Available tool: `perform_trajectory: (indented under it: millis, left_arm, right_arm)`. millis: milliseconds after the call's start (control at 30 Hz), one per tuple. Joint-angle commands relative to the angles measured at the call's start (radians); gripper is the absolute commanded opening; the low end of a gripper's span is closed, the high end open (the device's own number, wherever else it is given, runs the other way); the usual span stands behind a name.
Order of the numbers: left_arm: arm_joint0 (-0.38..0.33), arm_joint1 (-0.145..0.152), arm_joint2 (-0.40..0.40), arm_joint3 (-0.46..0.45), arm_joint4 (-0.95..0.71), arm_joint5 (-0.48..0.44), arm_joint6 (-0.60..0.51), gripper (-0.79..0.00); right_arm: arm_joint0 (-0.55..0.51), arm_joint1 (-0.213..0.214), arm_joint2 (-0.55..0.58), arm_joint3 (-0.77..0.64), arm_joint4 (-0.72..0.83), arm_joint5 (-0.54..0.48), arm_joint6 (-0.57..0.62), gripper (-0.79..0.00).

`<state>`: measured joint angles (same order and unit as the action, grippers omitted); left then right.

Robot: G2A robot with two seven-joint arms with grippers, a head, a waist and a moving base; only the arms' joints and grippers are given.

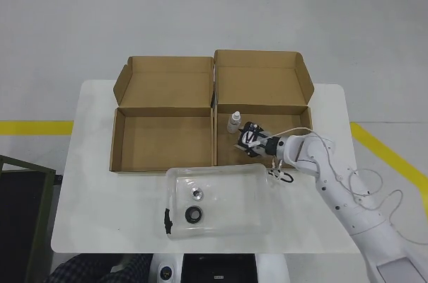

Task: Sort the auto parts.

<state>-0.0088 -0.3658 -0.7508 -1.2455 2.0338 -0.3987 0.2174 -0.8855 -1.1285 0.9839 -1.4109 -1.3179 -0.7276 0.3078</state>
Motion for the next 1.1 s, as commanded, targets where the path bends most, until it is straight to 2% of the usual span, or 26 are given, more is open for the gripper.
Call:
perform_trajectory:
  millis: [0,267,433,667,1067]
  left_arm:
    - [0.0,0.0,0.0,0.0,0.0,0.0,0.0,0.0]
    - [0.0,0.0,0.0,0.0,0.0,0.0,0.0,0.0]
    - [0.0,0.0,0.0,0.0,0.0,0.0,0.0,0.0]
    - [0.0,0.0,0.0,0.0,0.0,0.0,0.0,0.0]
    - [0.0,0.0,0.0,0.0,0.0,0.0,0.0,0.0]
  right_arm:
    - [-0.022,0.008,0.025,-0.037,0.0,-0.011,-0.004,-0.453]
    - [-0.148,0.046,0.144,-0.274,-0.006,-0.068,-0.008,-0.431]
    - [-0.214,0.058,0.168,-0.407,-0.007,-0.096,-0.002,-0.413]
    - [-0.267,0.057,0.114,-0.5,-0.024,-0.11,-0.011,-0.394]
    - [-0.284,0.044,0.0,-0.508,-0.087,-0.072,-0.055,-0.394]
